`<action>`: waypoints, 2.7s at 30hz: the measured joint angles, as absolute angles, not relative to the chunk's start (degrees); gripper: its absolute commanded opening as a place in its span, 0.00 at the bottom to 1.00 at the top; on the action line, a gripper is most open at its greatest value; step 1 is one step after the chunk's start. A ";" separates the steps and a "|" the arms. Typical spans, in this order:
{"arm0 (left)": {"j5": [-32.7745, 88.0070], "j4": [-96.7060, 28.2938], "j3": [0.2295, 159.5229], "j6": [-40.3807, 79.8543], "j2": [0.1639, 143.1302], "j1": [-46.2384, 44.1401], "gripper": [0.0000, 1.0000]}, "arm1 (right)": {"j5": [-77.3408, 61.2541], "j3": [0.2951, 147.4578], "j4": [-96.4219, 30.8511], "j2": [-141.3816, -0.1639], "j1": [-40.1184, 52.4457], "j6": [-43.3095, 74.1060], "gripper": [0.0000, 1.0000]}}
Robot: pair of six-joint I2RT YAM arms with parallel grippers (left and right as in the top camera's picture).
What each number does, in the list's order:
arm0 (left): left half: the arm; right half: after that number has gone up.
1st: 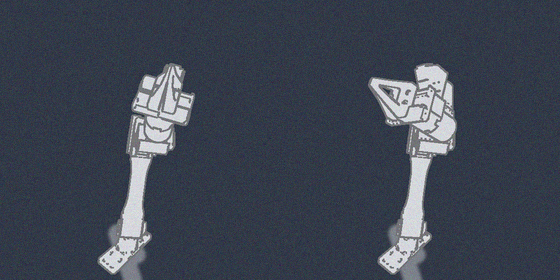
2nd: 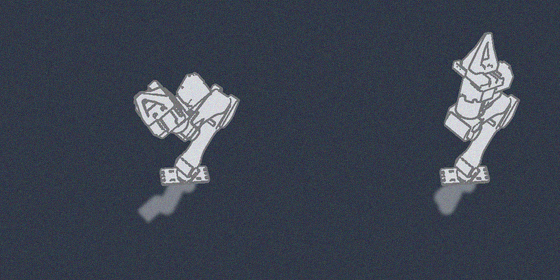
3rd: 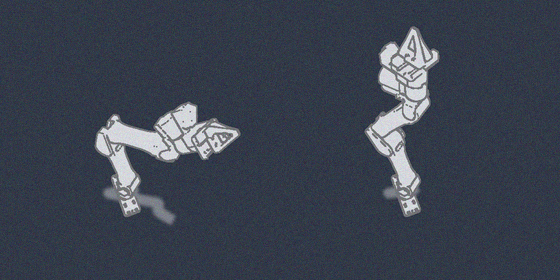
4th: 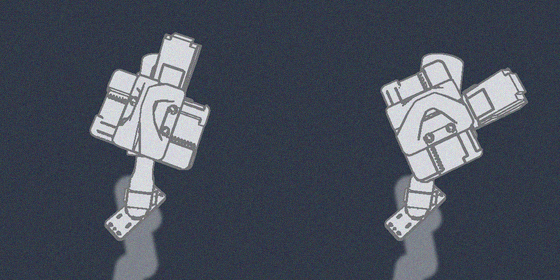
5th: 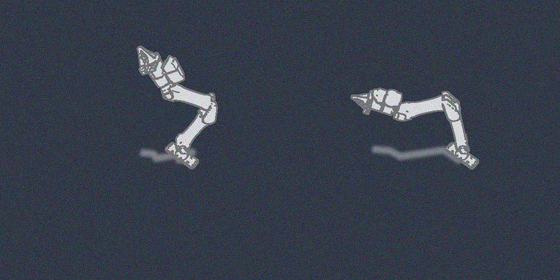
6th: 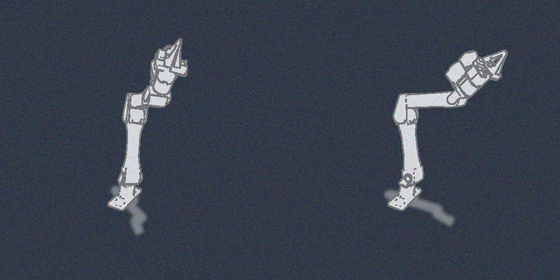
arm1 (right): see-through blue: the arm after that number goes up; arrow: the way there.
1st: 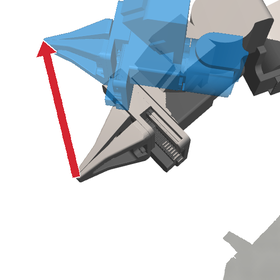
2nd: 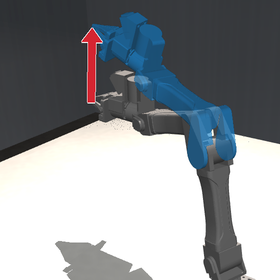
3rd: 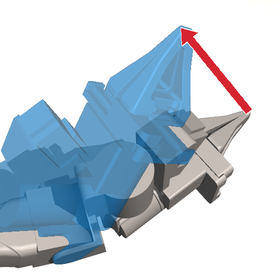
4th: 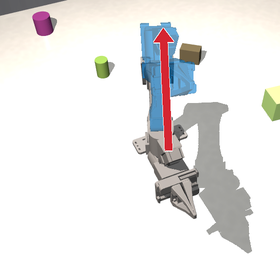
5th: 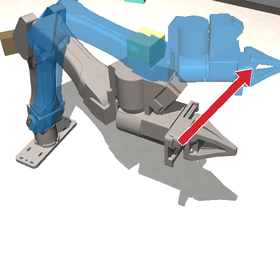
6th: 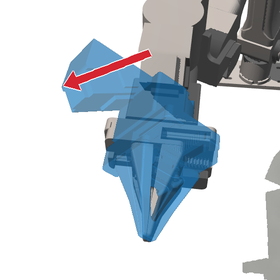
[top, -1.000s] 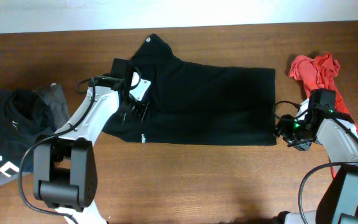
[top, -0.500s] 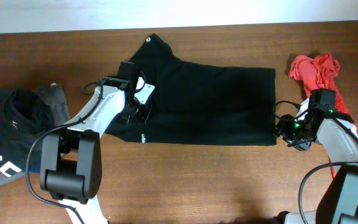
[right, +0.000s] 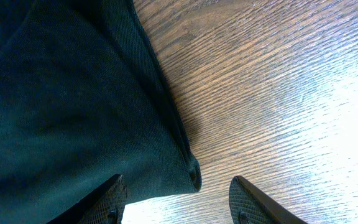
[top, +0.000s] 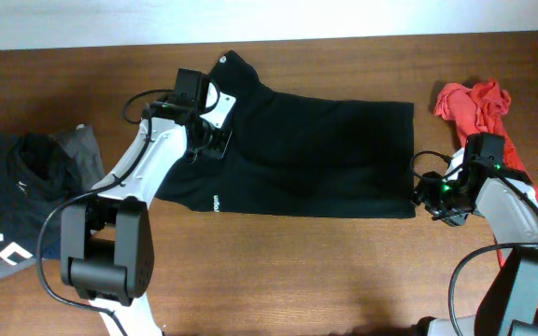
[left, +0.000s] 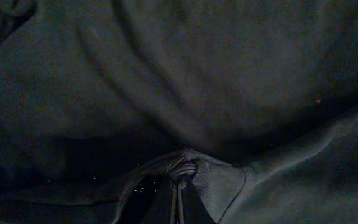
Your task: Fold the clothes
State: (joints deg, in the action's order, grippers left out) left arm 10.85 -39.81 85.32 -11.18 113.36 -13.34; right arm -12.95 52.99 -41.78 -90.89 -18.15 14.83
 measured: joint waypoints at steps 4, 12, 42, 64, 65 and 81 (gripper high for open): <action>10.85 -39.29 85.32 -11.57 115.09 -14.11 0.00 | -12.95 52.99 -41.78 -90.89 -18.15 14.83 0.58; 10.85 -34.44 85.34 -12.56 117.69 -15.09 0.01 | -12.95 52.99 -41.78 -90.89 -18.15 14.83 0.58; 5.04 -48.75 87.05 -12.60 116.05 -9.89 0.01 | -12.95 52.99 -41.74 -90.89 -18.13 14.81 0.58; 4.86 -25.82 81.41 -13.34 116.03 -10.04 0.00 | -13.80 52.99 -41.39 -90.89 -18.15 14.81 0.58; 4.84 -27.53 81.95 -13.30 116.05 -10.04 0.00 | -13.85 52.99 -41.41 -90.89 -18.13 14.79 0.58; 4.84 -43.88 86.67 -12.49 113.49 -10.04 0.00 | -14.24 52.99 -41.34 -90.89 -18.15 14.81 0.58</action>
State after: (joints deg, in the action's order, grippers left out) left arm 4.84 -43.88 86.67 -12.49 113.49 -10.04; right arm -14.24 52.99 -41.34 -90.89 -18.15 14.81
